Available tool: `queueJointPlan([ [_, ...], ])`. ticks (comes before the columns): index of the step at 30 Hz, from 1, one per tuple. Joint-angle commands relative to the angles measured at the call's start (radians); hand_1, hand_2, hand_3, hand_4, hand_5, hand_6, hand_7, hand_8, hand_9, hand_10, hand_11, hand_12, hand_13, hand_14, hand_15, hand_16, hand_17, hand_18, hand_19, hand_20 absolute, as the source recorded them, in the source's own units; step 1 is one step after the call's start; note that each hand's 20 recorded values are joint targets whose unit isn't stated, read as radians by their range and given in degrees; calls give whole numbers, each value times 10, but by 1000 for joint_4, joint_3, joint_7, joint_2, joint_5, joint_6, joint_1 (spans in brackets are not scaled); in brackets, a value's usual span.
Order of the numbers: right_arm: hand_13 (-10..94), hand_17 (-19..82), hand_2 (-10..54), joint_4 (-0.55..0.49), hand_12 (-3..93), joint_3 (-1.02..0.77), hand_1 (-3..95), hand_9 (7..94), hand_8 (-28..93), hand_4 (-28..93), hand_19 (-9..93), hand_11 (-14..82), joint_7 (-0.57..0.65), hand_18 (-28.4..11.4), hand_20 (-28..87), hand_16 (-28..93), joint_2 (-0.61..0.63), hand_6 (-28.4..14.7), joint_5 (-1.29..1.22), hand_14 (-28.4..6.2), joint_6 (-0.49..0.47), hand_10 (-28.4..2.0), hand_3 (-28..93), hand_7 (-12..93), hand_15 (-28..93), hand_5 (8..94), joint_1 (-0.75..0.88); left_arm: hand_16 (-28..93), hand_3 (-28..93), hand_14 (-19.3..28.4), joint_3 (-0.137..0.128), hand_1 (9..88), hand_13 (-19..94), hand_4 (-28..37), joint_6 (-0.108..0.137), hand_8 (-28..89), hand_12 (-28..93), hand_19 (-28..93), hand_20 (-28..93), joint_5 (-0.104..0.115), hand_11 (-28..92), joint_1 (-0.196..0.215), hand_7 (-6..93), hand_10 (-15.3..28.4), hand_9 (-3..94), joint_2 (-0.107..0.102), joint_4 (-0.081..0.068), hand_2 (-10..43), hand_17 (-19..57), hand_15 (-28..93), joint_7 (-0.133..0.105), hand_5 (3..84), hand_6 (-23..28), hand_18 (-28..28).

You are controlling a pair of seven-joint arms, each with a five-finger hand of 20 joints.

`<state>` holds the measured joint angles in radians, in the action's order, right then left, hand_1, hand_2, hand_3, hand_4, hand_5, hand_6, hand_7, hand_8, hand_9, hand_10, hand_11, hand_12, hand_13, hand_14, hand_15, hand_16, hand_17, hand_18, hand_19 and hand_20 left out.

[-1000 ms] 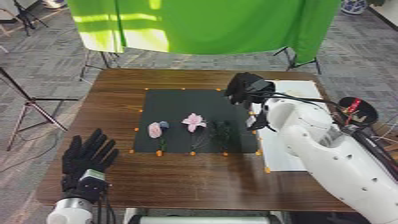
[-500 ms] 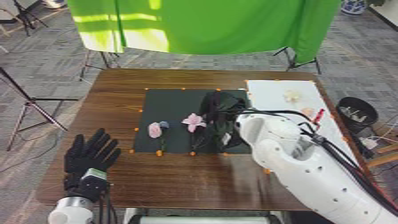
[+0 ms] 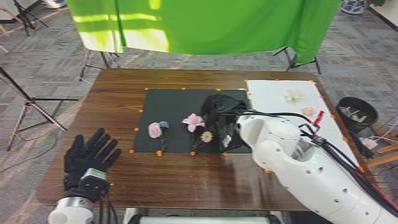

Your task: Arrange flowers

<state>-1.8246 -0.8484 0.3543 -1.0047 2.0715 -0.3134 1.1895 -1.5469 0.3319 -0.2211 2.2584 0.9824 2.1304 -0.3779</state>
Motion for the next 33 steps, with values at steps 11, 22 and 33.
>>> queueJointPlan([
  [11,453,186,-71,21,126,-304,449,453,-134,-283,532,56,123,-173,155,204,239,3,8,-96,62,-122,765,154,151,461,90,-85,683,160,18,198,155,-283,-7,-82,50,322,67,26,229,30,108,154,230,13,-15,179,-82,337,-19,370,98,138],
  [22,336,161,-75,105,110,-433,378,375,-115,-283,473,33,246,-180,151,160,341,-21,-121,-109,-105,-128,735,118,96,411,140,-88,683,163,15,198,166,-283,-7,-83,50,322,68,38,234,42,109,156,247,3,-7,178,-82,341,-31,373,98,139],
  [33,365,196,-75,173,97,-385,450,396,-129,-282,388,38,201,-155,156,114,343,-4,-128,-86,-89,-115,726,142,115,424,150,-88,684,164,20,199,168,-283,-46,-83,50,321,69,56,234,3,108,157,251,-192,-20,177,-81,339,32,376,99,138],
])
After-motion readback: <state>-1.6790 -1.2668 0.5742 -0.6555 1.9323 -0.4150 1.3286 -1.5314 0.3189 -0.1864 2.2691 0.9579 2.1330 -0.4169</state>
